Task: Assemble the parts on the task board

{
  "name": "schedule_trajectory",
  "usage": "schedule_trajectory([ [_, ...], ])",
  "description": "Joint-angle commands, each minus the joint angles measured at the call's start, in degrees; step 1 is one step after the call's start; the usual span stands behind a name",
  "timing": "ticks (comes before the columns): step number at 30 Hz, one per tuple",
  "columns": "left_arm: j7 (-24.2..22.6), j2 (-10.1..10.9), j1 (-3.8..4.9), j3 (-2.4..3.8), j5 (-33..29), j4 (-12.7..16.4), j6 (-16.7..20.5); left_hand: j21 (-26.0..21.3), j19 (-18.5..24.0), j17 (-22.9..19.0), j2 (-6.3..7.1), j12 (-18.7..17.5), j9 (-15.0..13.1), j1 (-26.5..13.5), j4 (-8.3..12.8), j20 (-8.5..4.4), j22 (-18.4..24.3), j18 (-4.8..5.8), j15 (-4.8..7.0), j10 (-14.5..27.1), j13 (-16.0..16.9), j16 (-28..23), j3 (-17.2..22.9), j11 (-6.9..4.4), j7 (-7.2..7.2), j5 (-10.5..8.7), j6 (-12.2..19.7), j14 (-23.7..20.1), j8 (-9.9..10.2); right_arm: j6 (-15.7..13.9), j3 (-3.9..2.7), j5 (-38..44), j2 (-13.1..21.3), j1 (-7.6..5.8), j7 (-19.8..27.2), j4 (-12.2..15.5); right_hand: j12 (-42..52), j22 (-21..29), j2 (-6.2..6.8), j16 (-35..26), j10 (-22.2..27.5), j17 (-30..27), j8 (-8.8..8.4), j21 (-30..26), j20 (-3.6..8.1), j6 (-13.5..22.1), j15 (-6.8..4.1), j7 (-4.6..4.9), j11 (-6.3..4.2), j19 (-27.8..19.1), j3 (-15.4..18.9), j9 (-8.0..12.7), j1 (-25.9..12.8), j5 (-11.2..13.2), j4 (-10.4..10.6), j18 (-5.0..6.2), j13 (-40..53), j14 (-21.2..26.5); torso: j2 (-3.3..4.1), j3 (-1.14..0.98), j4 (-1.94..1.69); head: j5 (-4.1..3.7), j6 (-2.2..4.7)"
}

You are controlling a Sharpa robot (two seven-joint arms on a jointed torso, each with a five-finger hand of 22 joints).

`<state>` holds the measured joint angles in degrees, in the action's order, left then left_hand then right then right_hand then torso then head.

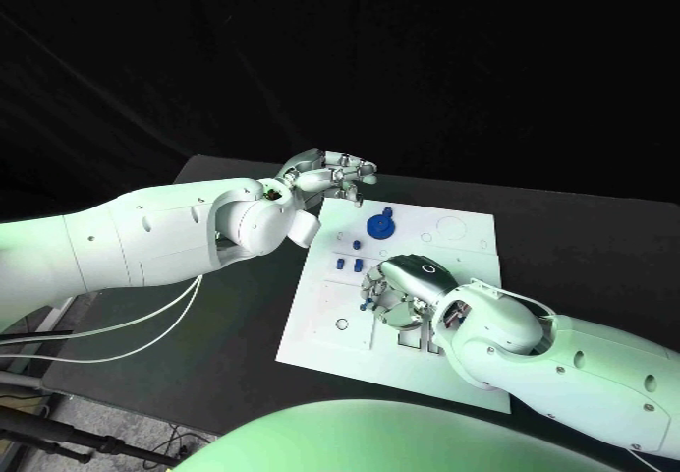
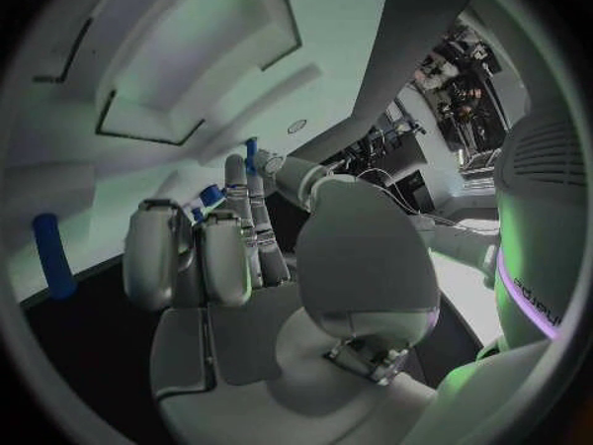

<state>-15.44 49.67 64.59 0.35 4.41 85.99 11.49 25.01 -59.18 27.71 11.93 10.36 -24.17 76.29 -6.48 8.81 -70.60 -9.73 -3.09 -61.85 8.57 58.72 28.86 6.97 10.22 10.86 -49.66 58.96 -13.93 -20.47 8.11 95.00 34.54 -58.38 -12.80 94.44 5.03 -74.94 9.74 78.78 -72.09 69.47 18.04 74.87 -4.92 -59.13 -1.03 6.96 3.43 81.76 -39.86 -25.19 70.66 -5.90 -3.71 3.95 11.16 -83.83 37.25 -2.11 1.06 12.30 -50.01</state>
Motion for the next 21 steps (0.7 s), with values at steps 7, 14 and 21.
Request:
schedule_trajectory([
  [7,-0.20,-0.02,0.07,0.05,0.27,0.07,-0.95,-0.49,-0.24,0.08,-0.14,-0.45,0.06,-0.70,-0.27,0.20,0.10,-0.49,-0.01,0.37,-0.08,-0.43,0.08,0.11,0.15,0.30,0.52,-0.28,0.17,2.05,0.08,1.88,-0.43,0.21,-0.74,-0.30,-0.40,-8.07,0.55,0.04,0.39,-0.25,0.16,-0.29,-0.25,0.37,0.16,0.08,0.09,0.16,-0.15,-0.13,-0.14,-0.36,0.08,-0.37,0.08,-2.29,0.01,0.03,-0.02,-0.03,0.01],
  [14,-0.19,0.02,0.07,0.05,0.27,0.08,-0.95,-0.49,-0.24,0.08,-0.14,-0.45,0.06,-0.70,-0.27,0.20,0.10,-0.49,-0.01,0.37,-0.08,-0.43,0.08,0.11,0.15,0.30,0.52,-0.28,0.17,2.31,0.09,2.34,-0.78,0.51,-0.77,-0.04,-0.43,-8.06,0.62,0.05,0.41,-0.26,0.14,-0.35,-0.27,0.42,0.18,0.09,0.10,0.12,-0.12,-0.16,-0.19,-0.37,0.08,-0.36,0.10,-2.28,0.01,0.03,-0.02,-0.10,0.01],
  [21,-0.17,0.03,0.07,0.05,0.27,0.14,-0.97,-0.49,-0.24,0.08,-0.14,-0.45,0.06,-0.70,-0.27,0.20,0.10,-0.49,-0.01,0.37,-0.08,-0.43,0.08,0.11,0.15,0.30,0.52,-0.28,0.17,2.81,0.09,2.44,-1.17,0.64,-0.76,-0.25,-0.47,-8.05,0.75,0.00,0.42,-0.36,0.11,-0.41,-0.29,0.46,0.19,0.09,0.12,0.09,-0.06,-0.19,-0.25,-0.37,0.08,-0.34,0.14,-2.25,-0.01,0.07,-0.03,-0.17,0.01],
])
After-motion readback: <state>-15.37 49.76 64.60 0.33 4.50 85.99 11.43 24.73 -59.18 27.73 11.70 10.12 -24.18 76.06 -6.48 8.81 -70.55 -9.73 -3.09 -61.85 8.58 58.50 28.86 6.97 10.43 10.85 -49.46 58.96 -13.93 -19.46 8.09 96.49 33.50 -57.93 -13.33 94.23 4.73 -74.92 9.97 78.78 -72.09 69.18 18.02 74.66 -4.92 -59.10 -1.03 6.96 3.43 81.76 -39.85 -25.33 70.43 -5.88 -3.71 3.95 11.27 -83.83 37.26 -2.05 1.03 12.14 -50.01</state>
